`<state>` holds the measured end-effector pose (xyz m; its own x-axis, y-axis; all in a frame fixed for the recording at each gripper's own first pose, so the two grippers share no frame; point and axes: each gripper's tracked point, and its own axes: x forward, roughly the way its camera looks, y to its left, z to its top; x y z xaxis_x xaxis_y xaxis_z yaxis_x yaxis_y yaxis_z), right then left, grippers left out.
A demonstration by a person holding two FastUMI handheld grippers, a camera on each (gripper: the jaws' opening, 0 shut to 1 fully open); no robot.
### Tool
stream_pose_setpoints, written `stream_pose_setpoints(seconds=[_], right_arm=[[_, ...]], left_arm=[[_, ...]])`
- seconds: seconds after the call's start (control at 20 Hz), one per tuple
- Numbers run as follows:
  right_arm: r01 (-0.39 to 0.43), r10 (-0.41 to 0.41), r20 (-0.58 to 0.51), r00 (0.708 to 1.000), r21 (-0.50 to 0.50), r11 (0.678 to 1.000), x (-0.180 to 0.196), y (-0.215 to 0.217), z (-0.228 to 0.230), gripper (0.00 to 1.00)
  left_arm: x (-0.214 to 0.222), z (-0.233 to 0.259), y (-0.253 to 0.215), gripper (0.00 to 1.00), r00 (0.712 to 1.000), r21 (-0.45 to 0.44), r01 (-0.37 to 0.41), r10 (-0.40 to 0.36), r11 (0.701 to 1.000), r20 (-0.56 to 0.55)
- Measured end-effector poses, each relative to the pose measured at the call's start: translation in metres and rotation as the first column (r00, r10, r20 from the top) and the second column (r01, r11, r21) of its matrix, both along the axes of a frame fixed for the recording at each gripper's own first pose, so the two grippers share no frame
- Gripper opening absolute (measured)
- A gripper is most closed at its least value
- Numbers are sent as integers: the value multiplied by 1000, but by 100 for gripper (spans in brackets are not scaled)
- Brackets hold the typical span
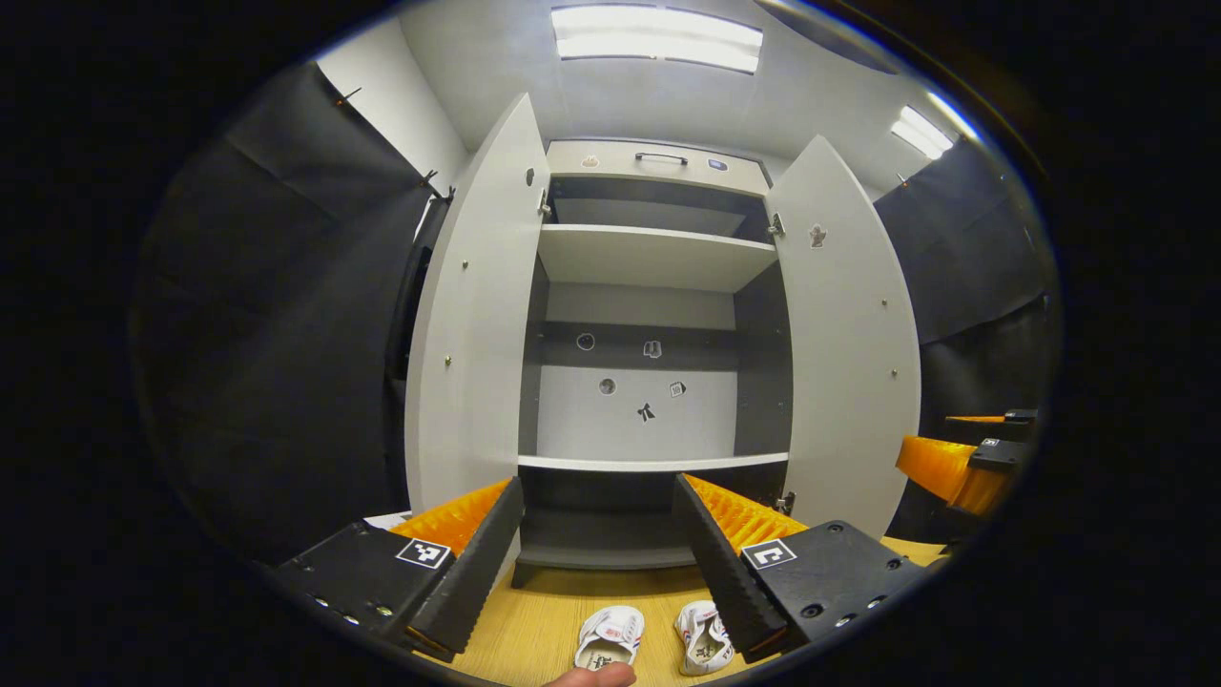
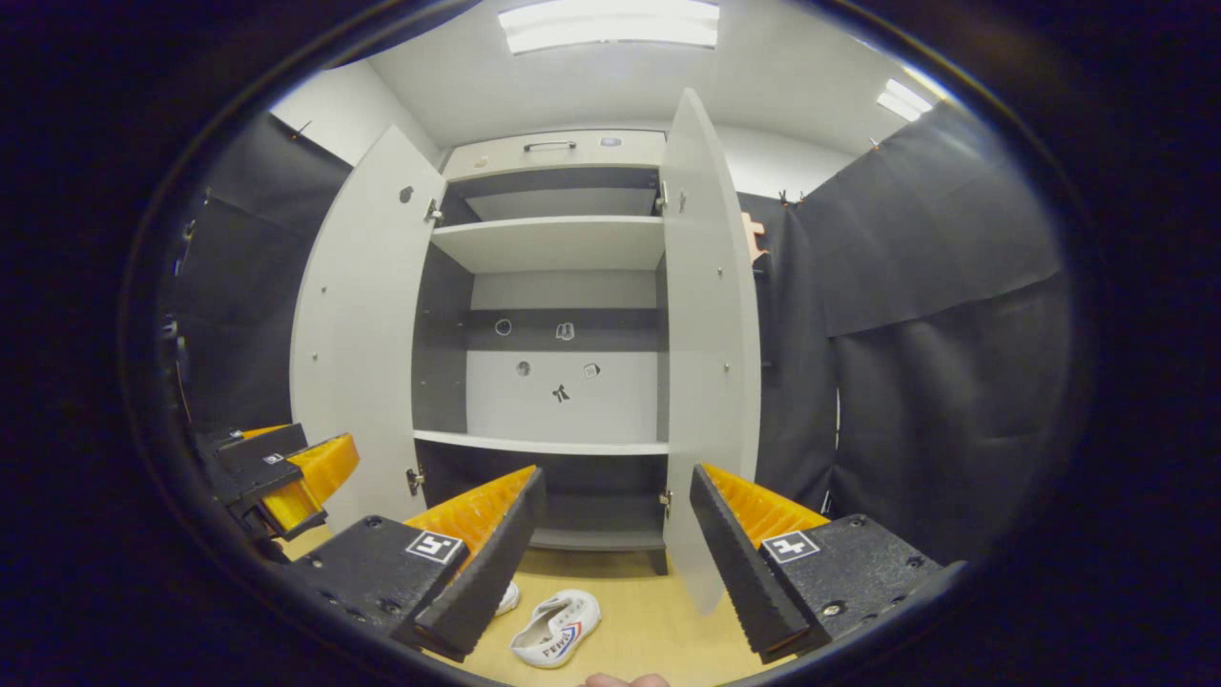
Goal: Grab one shoe with the right hand and put it into the shoe cabinet, grab the other shoe with the left hand and put it into the shoe cabinet; then close the right door with the right hand and the left door with the left hand.
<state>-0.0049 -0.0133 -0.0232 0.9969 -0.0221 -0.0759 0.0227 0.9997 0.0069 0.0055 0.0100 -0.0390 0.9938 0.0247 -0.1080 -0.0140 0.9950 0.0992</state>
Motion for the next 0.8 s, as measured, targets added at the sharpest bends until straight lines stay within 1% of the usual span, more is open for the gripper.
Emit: stream_pose_setpoints(seconds=[0.55, 0.7, 0.8], right_arm=[[-16, 15, -18, 1000, -15, 1000, 2, 6, -5, 99], [-36, 36, -48, 998, -2, 999, 5, 13, -16, 99], [-57, 58, -85, 995, 18, 998, 6, 23, -32, 99]], left_arm=[[-1, -6, 9, 95, 1000, 2, -20, 20, 1000, -14], [-1, -10, 9, 95, 1000, -4, -21, 21, 1000, -22], [-3, -12, 10, 95, 999, -6, -20, 20, 1000, -26]])
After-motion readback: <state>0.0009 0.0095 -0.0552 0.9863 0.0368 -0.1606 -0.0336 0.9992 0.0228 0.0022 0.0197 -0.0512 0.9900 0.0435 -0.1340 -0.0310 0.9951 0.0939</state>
